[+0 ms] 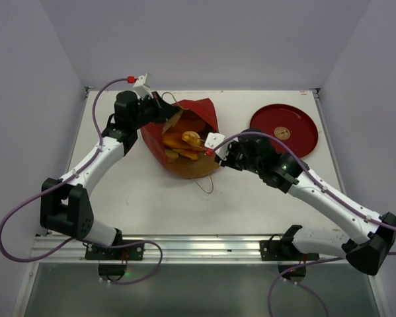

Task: Take the fake bread out of the paper bag

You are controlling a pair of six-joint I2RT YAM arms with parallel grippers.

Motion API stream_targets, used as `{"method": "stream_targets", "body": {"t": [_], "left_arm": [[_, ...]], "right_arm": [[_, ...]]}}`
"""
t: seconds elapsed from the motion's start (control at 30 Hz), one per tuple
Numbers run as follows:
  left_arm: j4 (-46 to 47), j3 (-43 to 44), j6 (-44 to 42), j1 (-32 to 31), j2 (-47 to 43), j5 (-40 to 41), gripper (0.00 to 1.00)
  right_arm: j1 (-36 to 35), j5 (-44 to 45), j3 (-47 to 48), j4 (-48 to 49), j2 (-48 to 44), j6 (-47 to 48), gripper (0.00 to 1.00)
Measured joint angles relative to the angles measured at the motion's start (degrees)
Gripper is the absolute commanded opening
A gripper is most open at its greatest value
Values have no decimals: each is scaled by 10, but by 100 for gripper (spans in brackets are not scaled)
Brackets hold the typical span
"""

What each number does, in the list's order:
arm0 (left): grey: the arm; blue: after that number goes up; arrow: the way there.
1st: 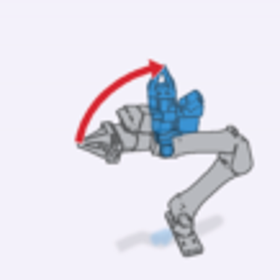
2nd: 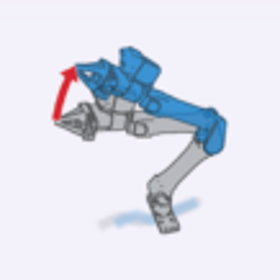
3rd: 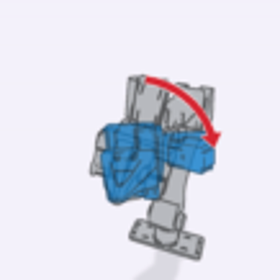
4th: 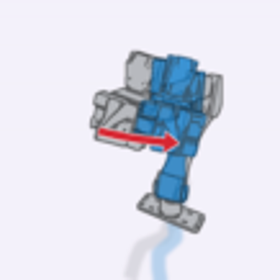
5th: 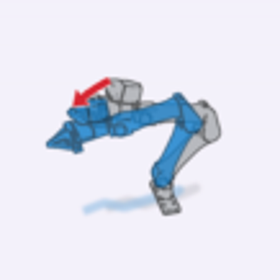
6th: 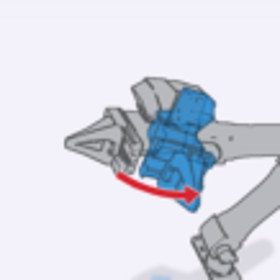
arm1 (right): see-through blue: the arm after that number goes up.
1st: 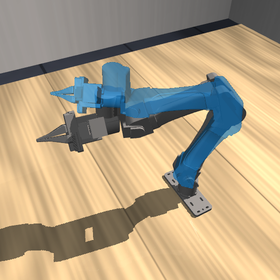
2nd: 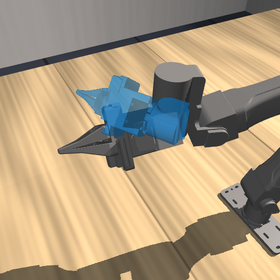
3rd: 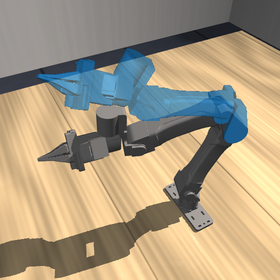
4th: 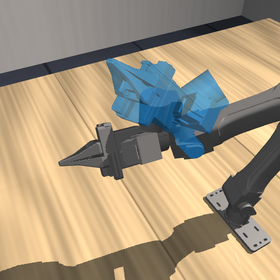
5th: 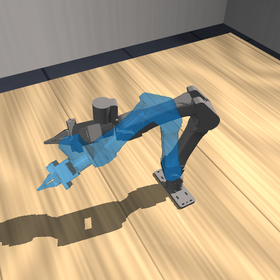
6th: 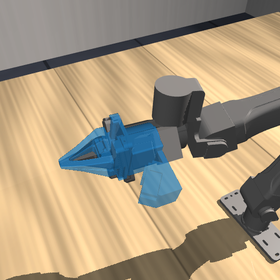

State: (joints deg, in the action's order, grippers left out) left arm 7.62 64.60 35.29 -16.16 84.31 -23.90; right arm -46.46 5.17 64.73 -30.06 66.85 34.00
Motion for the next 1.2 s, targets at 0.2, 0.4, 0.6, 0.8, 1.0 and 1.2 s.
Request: {"method": "stream_targets", "body": {"t": [0.2,0.4,0.6,0.8,1.0,1.2], "left_arm": [[-20,19,-15,0,3,17,0],[-37,32,-27,0,6,32,0],[-48,45,-36,0,12,47,0],[-55,51,-44,0,16,54,0],[-61,55,-50,0,17,61,0],[-66,57,-64,0,17,62,0]], "right_arm": [[16,-78,-10,-51,-50,-2,0],[49,-149,-6,-115,-96,-9,0],[85,-179,54,-167,-131,-20,0],[109,-155,111,-176,-160,-20,0],[120,-90,152,-188,-162,-18,0],[134,1,164,-181,-145,-5,0]]}}
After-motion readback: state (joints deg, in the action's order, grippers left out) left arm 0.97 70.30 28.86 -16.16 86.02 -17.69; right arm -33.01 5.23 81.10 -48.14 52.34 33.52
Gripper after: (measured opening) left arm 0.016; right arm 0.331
